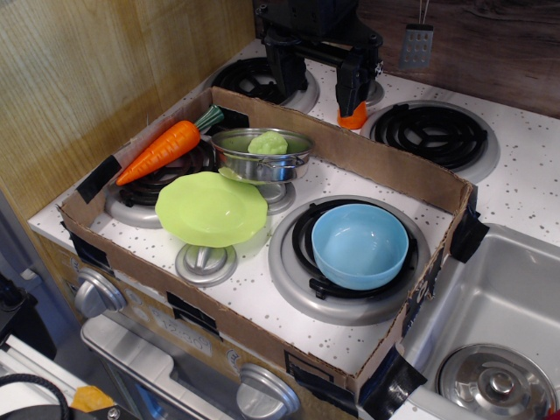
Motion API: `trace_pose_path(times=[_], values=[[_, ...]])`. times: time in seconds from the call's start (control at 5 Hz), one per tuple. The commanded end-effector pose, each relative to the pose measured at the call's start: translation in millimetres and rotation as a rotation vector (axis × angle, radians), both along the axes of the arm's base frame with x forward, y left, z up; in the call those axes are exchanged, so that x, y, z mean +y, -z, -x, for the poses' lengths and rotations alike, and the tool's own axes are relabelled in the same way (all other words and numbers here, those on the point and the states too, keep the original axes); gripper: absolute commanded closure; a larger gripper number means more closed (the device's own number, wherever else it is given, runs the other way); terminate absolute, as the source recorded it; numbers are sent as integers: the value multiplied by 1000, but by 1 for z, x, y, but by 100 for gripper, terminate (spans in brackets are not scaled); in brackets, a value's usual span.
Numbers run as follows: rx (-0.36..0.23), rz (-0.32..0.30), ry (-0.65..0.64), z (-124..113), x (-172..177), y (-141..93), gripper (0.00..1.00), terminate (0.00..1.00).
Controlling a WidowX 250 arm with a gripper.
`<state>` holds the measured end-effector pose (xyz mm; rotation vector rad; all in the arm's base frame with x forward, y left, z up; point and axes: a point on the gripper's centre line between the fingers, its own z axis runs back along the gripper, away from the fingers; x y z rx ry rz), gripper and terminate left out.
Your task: Put carrot on plate
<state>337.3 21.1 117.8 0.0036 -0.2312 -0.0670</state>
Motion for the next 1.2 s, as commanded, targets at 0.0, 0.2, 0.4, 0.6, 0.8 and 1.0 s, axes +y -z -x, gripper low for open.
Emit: trace_pose_path(times=[0.0, 0.2, 0.4, 0.6, 0.8, 1.0], values=[[0, 0, 0, 0, 0, 0, 0, 0], [-7, -8, -64, 2, 19, 4, 0, 0], [-3, -62, -46, -1, 45, -2, 0, 0], [-12, -98, -20, -1, 72, -12, 0, 0], [-28, -119, -1, 6, 93, -10, 0, 0], [-11, -108, 64, 14, 122, -1, 0, 0]])
